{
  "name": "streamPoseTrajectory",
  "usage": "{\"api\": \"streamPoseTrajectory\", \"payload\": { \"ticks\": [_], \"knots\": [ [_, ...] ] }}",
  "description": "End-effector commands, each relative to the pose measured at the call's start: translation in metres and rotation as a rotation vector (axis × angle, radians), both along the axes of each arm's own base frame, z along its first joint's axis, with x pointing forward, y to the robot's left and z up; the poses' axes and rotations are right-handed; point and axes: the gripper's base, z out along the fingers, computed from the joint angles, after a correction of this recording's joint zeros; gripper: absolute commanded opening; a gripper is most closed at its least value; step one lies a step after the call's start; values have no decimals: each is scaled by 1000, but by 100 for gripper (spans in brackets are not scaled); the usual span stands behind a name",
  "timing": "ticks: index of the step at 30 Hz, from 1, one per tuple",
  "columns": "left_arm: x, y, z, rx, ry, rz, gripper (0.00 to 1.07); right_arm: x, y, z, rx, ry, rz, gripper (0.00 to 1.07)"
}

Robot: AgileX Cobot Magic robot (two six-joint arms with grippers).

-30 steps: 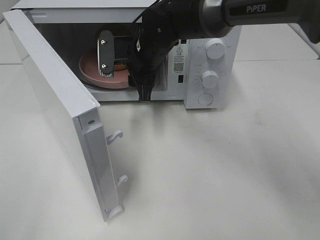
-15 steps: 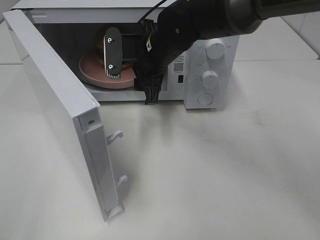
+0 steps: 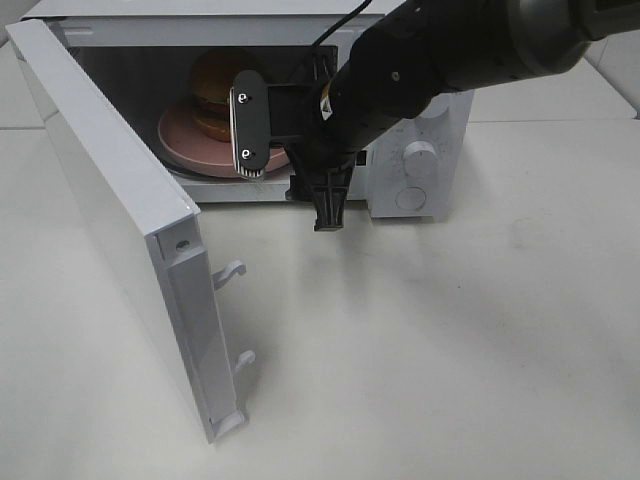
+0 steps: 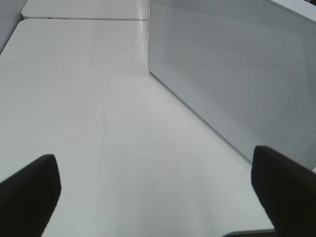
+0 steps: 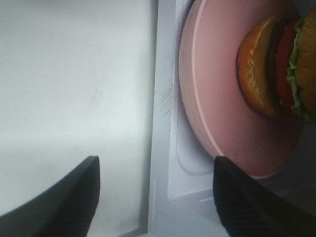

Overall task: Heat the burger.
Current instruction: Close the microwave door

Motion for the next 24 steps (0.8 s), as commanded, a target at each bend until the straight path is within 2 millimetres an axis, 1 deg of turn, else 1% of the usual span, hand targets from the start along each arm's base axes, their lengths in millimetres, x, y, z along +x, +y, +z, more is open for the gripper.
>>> {"api": "streamPoseTrajectory", "payload": {
  "ticks": [1,2,5,7,8,9,10,11,13,15,18,19,21,23,24],
  "knots": [
    [-2,0,0,-3,-26,-7,99,-10,-7,7,23,-11,-6,65],
    [-2,0,0,-3,-26,-7,99,-15,-11,10,35,-18,-6,65],
    [-2,0,0,-3,-26,-7,99,-17,-13,11,39,-18,-5,65],
    [-2,0,0,-3,-26,-7,99,-25,-18,11,44,-16,-5,65],
    [-2,0,0,-3,-26,-7,99,-25,-18,11,44,-16,-5,65],
    [-2,0,0,-3,-26,-7,99,-31,-22,11,40,-11,-5,65],
    [-2,0,0,-3,-26,-7,99,-31,-22,11,40,-11,-5,65],
    [-2,0,0,-3,-26,-7,99,-36,-27,12,37,-7,-5,65],
    [-2,0,0,-3,-26,-7,99,-39,-28,12,35,-5,-5,65],
    [-2,0,0,-3,-26,-7,99,-50,-37,12,41,13,-24,65],
    [-2,0,0,-3,-26,-7,99,-53,-39,11,42,19,-29,65],
    [-2,0,0,-3,-26,-7,99,-59,-44,13,56,24,-42,65],
    [-2,0,0,-3,-26,-7,99,-61,-45,13,64,24,-48,65],
    [-2,0,0,-3,-26,-7,99,-72,-53,14,84,29,-63,65],
    [-2,0,0,-3,-26,-7,99,-72,-53,14,84,29,-63,65]
  ]
}}
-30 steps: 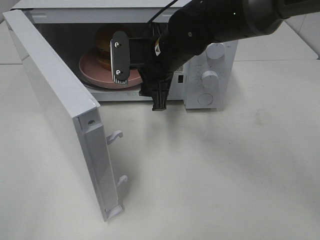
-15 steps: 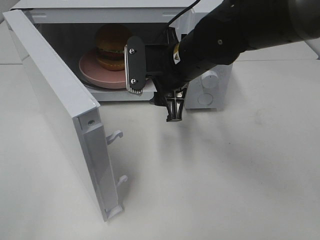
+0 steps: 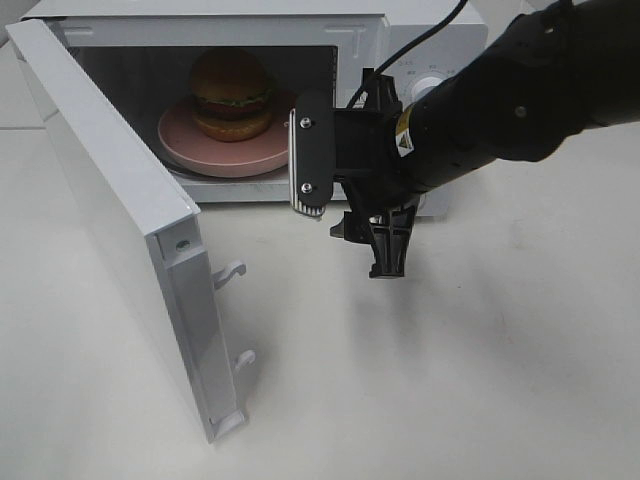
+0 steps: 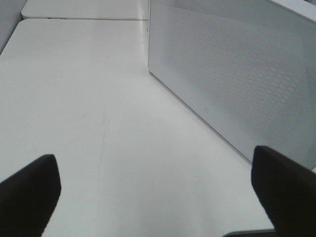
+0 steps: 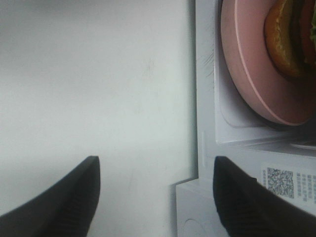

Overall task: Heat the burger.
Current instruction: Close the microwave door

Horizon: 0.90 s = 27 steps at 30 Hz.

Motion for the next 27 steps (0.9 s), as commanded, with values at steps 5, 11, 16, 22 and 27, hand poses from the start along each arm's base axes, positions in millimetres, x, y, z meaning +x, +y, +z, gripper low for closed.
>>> {"api": "streamPoseTrajectory", "payload": {
  "ticks": [5,11,16,22,27],
  "knots": [
    [-2,0,0,-3,-26,-7,99,-24,-18,8,57,3,-46,65],
    [-2,0,0,-3,-26,-7,99,-39,-29,11,101,19,-97,65],
    [-2,0,0,-3,-26,-7,99,-53,-41,14,147,36,-150,65],
    [-2,0,0,-3,-26,-7,99,-73,-56,19,218,54,-223,65],
    [-2,0,0,-3,-26,-7,99,-88,-67,25,285,61,-280,65]
  ]
}}
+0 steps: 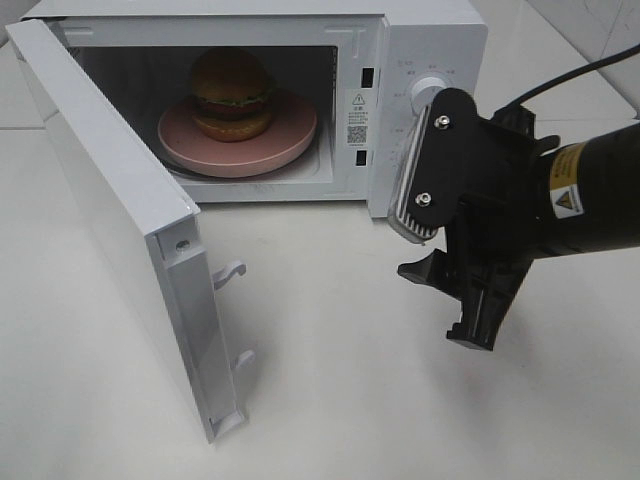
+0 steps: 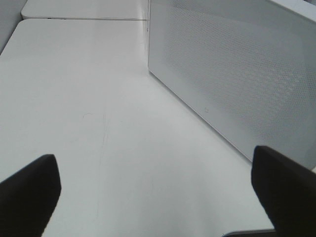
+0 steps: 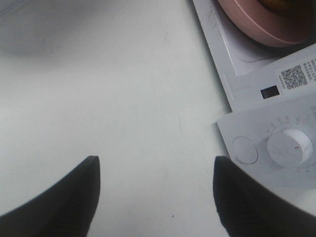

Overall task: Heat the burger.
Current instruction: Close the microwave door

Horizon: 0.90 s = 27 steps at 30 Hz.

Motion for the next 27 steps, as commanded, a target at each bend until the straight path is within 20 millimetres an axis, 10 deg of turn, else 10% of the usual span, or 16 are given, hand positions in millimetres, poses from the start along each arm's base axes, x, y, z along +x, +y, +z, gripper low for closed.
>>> {"api": "streamPoseTrajectory", "payload": {
  "ticks": [1,27],
  "knots": [
    [-2,0,0,-3,-26,-7,99,-13,-10,7,71,-2,-57,65],
    [-2,0,0,-3,-26,-7,99,-81,-63,42,194,257,-379,65]
  ]
}}
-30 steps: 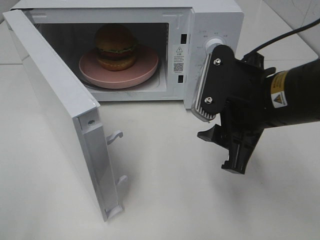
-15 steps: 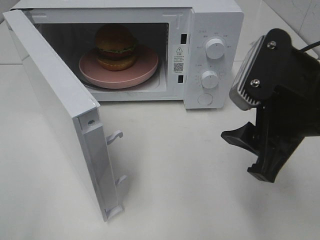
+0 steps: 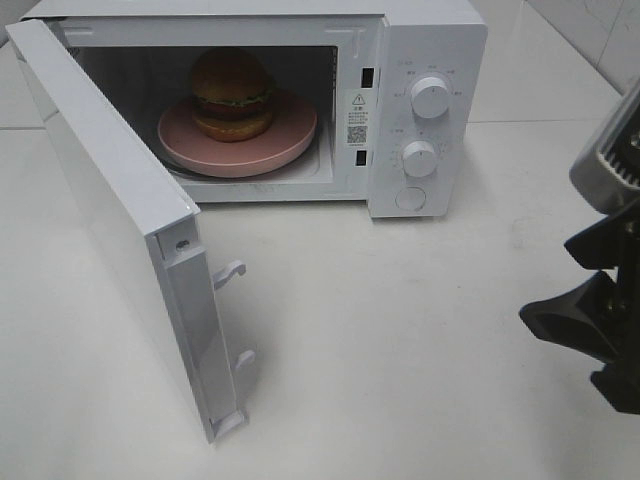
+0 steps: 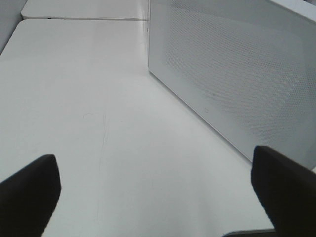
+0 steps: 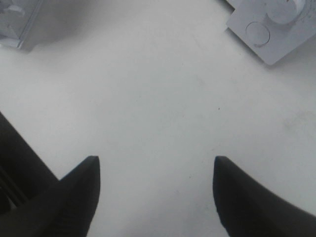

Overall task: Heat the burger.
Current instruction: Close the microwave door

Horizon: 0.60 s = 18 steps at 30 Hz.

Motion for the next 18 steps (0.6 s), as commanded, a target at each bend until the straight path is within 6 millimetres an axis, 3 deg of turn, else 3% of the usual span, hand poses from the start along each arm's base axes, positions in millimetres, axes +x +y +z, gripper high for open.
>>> {"api": "streamPoseTrajectory", "payload": {
  "ticks": [1,18],
  "knots": [
    [-2,0,0,-3,-26,-7,99,-6,-4,2,4,18,-11,65],
    [-2,0,0,-3,-26,-7,99,-50,-38,15,61,95,-140,65]
  ]
}}
